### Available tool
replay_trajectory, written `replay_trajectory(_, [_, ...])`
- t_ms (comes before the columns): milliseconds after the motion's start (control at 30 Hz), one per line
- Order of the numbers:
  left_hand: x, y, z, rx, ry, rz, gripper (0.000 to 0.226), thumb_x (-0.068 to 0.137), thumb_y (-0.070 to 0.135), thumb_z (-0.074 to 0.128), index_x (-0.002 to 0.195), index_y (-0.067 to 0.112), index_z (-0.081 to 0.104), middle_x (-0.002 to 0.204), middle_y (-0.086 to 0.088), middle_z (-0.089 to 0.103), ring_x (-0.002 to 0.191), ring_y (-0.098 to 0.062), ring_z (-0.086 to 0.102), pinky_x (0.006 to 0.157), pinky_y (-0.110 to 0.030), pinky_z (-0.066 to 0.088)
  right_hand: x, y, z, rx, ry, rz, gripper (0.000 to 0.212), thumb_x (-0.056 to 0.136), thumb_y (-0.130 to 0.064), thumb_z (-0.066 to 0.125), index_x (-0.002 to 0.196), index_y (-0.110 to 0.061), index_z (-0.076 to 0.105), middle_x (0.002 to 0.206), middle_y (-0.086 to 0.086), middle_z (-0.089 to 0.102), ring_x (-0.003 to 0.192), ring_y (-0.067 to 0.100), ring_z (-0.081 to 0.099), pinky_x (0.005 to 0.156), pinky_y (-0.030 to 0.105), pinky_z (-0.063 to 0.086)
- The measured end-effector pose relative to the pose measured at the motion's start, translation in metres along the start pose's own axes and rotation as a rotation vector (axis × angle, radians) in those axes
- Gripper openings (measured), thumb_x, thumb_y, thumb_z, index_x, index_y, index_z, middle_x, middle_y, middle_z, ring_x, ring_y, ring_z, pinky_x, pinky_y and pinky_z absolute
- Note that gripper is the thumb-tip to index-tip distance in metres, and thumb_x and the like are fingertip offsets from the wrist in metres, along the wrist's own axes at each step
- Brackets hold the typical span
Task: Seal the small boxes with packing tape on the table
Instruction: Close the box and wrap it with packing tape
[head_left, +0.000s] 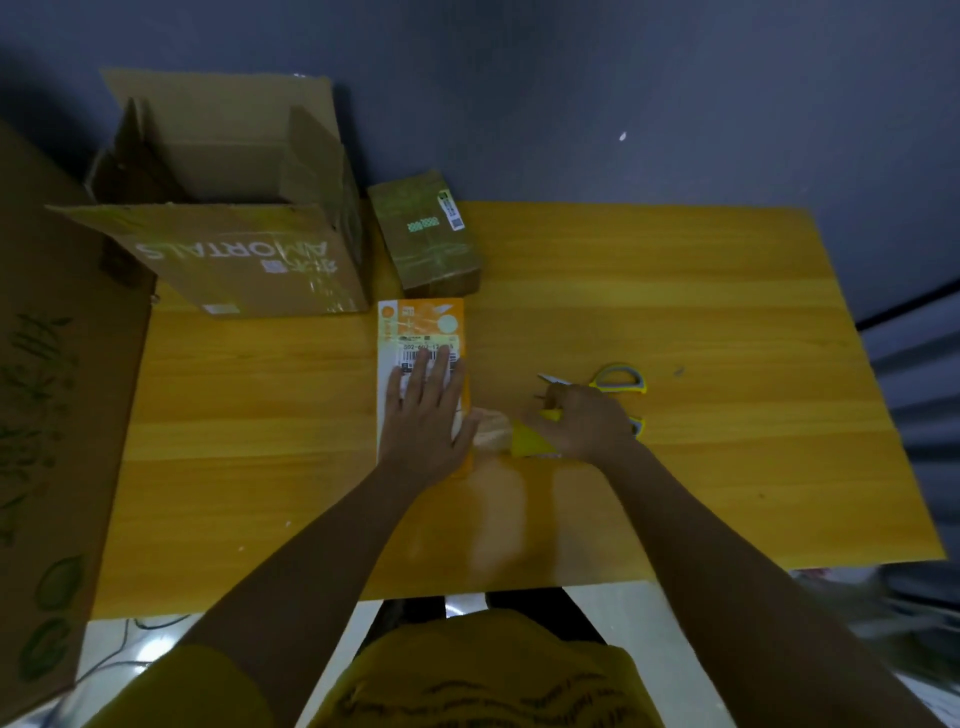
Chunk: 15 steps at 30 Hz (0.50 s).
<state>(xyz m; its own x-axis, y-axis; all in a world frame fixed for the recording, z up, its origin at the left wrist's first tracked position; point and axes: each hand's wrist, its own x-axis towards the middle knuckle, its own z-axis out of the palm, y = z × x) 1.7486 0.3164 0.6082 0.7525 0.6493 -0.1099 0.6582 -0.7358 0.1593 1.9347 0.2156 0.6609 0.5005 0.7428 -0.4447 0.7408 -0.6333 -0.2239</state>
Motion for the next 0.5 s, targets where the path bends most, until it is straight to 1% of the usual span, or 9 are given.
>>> replay_trajectory(100, [0.002,0.005,-0.008,-0.074,0.002,-0.077,0.074,0.094,0.066,0.013,0.148,0.019,0.036,0.158,-0.005,0.023,0.147,-0.024,0.012,0.112,-0.061,0.006,-0.013,0.028,-0.006,0.391,-0.099,-0.030,0.043,0.082,-0.059,0.064,0.112,-0.028,0.070,0.115,-0.002,0.069,0.109,0.014,0.061,0.088,0.030,0.047])
replay_trajectory(167, [0.009,0.013,-0.019,-0.175,-0.069,-0.275,0.078,0.088,0.073,0.028,0.150,0.026,0.024,0.161,-0.005,0.004,0.148,-0.027,-0.006,0.111,-0.062,-0.008,-0.019,0.034,-0.007,0.557,-0.097,-0.020,0.030,0.081,-0.050,0.071,0.105,-0.033,0.072,0.112,-0.010,0.068,0.108,0.007,0.060,0.084,0.021,0.044])
replay_trajectory(200, [0.013,0.016,-0.024,-0.219,-0.118,-0.398,0.084,0.084,0.076,0.035,0.150,0.027,0.015,0.161,-0.006,-0.007,0.146,-0.030,-0.015,0.110,-0.062,-0.011,-0.021,0.033,-0.008,0.584,-0.088,-0.019,0.028,0.080,-0.049,0.073,0.103,-0.034,0.073,0.109,-0.013,0.068,0.105,0.004,0.060,0.079,0.015,0.043])
replay_trajectory(233, [0.019,0.019,-0.029,-0.242,-0.156,-0.507,0.093,0.081,0.078,0.041,0.151,0.027,0.007,0.159,-0.006,-0.015,0.145,-0.033,-0.020,0.111,-0.062,-0.010,-0.022,0.031,-0.009,0.577,-0.081,-0.016,0.027,0.079,-0.050,0.073,0.103,-0.036,0.072,0.104,-0.013,0.068,0.099,0.003,0.061,0.073,0.012,0.042])
replay_trajectory(300, [0.027,0.021,-0.036,-0.268,-0.215,-0.630,0.105,0.077,0.078,0.048,0.151,0.026,-0.004,0.157,-0.007,-0.025,0.143,-0.037,-0.023,0.111,-0.063,-0.002,-0.023,0.025,-0.011,0.506,-0.072,0.004,0.028,0.080,-0.054,0.070,0.101,-0.036,0.072,0.091,-0.007,0.069,0.087,0.009,0.063,0.065,0.016,0.042])
replay_trajectory(367, [0.032,0.022,-0.038,-0.283,-0.228,-0.665,0.107,0.077,0.075,0.053,0.151,0.025,-0.006,0.156,-0.007,-0.027,0.143,-0.038,-0.019,0.111,-0.062,0.008,-0.023,0.020,-0.014,0.385,-0.060,0.018,0.027,0.080,-0.058,0.068,0.093,-0.034,0.071,0.076,-0.005,0.061,0.083,0.014,0.060,0.061,0.024,0.038])
replay_trajectory(400, [0.032,0.022,-0.038,-0.295,-0.221,-0.668,0.105,0.078,0.073,0.054,0.151,0.025,-0.004,0.156,-0.006,-0.025,0.144,-0.038,-0.015,0.110,-0.061,0.013,-0.023,0.019,-0.016,0.293,-0.041,0.022,0.028,0.079,-0.061,0.066,0.086,-0.034,0.068,0.074,-0.004,0.057,0.084,0.016,0.060,0.062,0.026,0.036])
replay_trajectory(467, [0.029,0.018,-0.039,-0.323,-0.185,-0.667,0.100,0.078,0.069,0.056,0.150,0.025,0.001,0.157,-0.005,-0.019,0.144,-0.037,-0.005,0.107,-0.059,0.020,-0.022,0.016,-0.021,0.134,0.029,0.034,0.044,0.076,-0.071,0.061,0.079,-0.027,0.065,0.076,0.003,0.061,0.090,0.024,0.064,0.066,0.029,0.039])
replay_trajectory(500, [0.026,0.012,-0.039,-0.348,-0.159,-0.661,0.098,0.078,0.068,0.057,0.149,0.025,0.003,0.157,-0.004,-0.015,0.143,-0.036,-0.001,0.107,-0.058,0.021,-0.022,0.013,-0.025,0.078,0.076,0.032,0.057,0.073,-0.076,0.058,0.086,-0.022,0.069,0.079,0.007,0.066,0.091,0.026,0.065,0.068,0.031,0.044])
